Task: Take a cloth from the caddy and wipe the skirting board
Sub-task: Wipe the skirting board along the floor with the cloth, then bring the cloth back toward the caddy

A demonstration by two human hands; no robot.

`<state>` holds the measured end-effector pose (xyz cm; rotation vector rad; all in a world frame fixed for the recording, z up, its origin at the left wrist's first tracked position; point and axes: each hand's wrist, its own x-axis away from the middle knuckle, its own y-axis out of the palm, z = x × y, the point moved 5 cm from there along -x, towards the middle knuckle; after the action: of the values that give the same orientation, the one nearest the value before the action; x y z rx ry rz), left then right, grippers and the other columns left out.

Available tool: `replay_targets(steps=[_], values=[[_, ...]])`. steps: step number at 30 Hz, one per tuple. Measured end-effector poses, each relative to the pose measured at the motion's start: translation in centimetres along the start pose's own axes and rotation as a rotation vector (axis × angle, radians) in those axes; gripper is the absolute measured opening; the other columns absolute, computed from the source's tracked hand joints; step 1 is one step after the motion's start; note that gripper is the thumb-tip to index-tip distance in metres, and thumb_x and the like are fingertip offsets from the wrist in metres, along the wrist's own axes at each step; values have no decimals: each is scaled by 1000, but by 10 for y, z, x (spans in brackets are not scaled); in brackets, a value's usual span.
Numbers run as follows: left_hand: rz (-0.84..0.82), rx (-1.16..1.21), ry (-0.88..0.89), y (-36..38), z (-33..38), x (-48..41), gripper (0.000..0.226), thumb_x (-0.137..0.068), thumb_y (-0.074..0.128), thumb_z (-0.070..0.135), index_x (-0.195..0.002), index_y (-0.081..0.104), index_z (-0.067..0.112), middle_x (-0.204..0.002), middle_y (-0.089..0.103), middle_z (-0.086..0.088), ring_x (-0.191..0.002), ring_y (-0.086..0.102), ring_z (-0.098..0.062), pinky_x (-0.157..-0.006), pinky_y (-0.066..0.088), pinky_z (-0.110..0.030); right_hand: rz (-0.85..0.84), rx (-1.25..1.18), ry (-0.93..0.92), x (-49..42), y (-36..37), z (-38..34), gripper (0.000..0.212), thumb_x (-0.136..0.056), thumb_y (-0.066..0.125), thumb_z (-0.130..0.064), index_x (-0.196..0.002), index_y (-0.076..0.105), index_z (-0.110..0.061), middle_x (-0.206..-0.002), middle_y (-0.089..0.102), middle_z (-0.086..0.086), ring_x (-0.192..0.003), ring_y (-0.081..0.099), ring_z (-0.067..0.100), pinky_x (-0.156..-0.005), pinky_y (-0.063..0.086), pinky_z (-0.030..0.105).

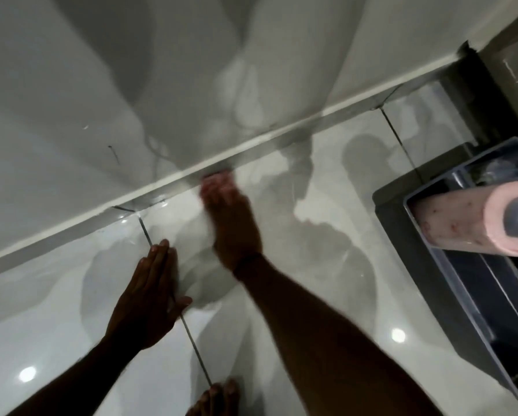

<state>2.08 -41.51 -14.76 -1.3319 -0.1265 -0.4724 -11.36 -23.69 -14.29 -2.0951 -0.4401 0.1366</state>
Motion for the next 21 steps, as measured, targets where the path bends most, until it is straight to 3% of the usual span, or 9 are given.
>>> replay_targets(steps=[2,4,7,9,10,13,16,18,21], values=[[-9,8,-1,-2,3,5,99,-101,22,76,-167,17,2,-176,12,-19,-164,10,-34,-132,3,-39,-122,-57,-162,5,31,-47,69,-94,29,-14,-162,38,-22,-172,34,1,-161,23,36,-128,21,54],[-15,17,-7,-4,5,11,99,-102,25,75,-166,22,0,-173,20,-22,-161,15,-34,-131,4,-37,-234,-81,-187,2,46,-70,63,-101,28,-22,-163,33,-28,-173,28,-7,-163,14,34,-131,10,51],[-27,6,-8,-13,7,16,100,-101,25,77,-167,19,2,-174,19,-18,-161,16,-32,-130,4,-33,-223,-181,-229,1,32,-69,64,-95,48,3,-157,45,-14,-168,40,7,-160,26,38,-130,17,55],[-55,-20,9,-23,11,19,101,-100,19,80,-168,12,6,-176,11,-14,-162,13,-32,-130,4,-33,-131,-303,-212,11,7,-54,68,-81,46,21,-145,57,1,-158,50,22,-153,39,42,-126,28,62],[-77,-45,23,-32,18,21,101,-99,16,81,-169,7,7,-177,6,-13,-163,10,-31,-130,2,-34,-85,-416,-132,21,-11,-43,68,-80,43,25,-143,58,4,-158,49,21,-155,38,35,-127,30,59],[-101,-72,70,-69,60,26,100,-100,12,81,-168,11,6,-177,7,-12,-163,12,-31,-129,-7,-28,-26,-737,261,86,-77,-1,63,-94,30,21,-149,51,-3,-164,37,5,-155,30,0,-130,27,28],[-140,-84,178,-108,123,29,98,-102,15,79,-166,19,5,-176,14,-13,-161,18,-32,-126,-7,-27,63,-709,483,174,-144,34,84,-83,20,25,-158,41,-5,-173,24,6,-156,21,-8,-129,14,14],[-172,-121,277,-131,172,27,96,-104,18,77,-165,23,4,-175,20,-15,-159,26,-34,-126,-1,-30,129,-686,614,229,-186,54,93,-81,19,30,-163,32,-12,-174,23,0,-153,22,-15,-131,10,18],[-182,-179,418,-152,247,18,94,-105,21,75,-160,36,0,-170,32,-18,-154,38,-35,-124,9,-35,272,-655,867,297,-247,77,96,-84,23,29,-164,31,-24,-171,31,-11,-147,36,-16,-133,16,30]])
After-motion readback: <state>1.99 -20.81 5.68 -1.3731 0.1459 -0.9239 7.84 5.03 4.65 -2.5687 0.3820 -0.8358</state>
